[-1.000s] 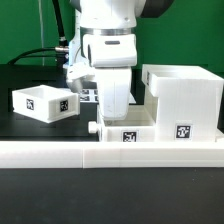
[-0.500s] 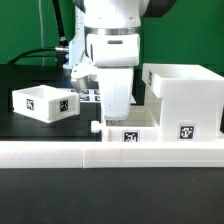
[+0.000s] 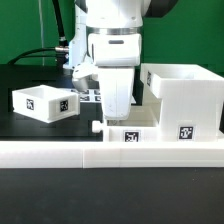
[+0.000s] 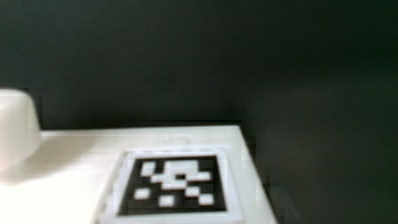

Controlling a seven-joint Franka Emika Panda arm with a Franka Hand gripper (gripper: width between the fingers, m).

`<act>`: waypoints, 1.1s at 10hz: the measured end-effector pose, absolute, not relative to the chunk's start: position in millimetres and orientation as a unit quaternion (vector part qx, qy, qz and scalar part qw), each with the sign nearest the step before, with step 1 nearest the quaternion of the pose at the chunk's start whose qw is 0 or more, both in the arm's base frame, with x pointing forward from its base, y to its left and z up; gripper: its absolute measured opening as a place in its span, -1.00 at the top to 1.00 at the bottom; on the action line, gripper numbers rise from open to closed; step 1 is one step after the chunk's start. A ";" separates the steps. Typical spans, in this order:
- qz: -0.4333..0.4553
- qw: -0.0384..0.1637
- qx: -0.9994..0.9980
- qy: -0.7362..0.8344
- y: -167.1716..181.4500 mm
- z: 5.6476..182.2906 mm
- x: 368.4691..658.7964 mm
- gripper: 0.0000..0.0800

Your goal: Assemble drawer

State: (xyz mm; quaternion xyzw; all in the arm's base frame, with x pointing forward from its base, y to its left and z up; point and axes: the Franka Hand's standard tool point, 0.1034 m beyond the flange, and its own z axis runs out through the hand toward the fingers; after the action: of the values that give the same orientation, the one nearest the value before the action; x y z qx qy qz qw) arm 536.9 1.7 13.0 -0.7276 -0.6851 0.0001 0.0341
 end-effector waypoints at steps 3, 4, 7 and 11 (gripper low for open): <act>0.000 0.035 -0.723 -0.690 3.7 12.7 537.7 0.89; -0.001 0.035 -0.723 -0.690 5.1 12.6 538.3 0.89; -0.008 0.023 -0.710 -0.704 17.8 11.9 540.4 0.89; -0.008 0.023 -0.711 -0.703 14.8 11.6 540.3 0.36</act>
Offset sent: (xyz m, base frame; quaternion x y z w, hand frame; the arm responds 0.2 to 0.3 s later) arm 0.0097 0.0120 -0.0027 0.0134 -0.0031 -0.0461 0.9988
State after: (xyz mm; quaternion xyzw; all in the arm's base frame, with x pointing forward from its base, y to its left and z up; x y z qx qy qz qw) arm 540.3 14.8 11.6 -0.7112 -0.7025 -0.0075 0.0231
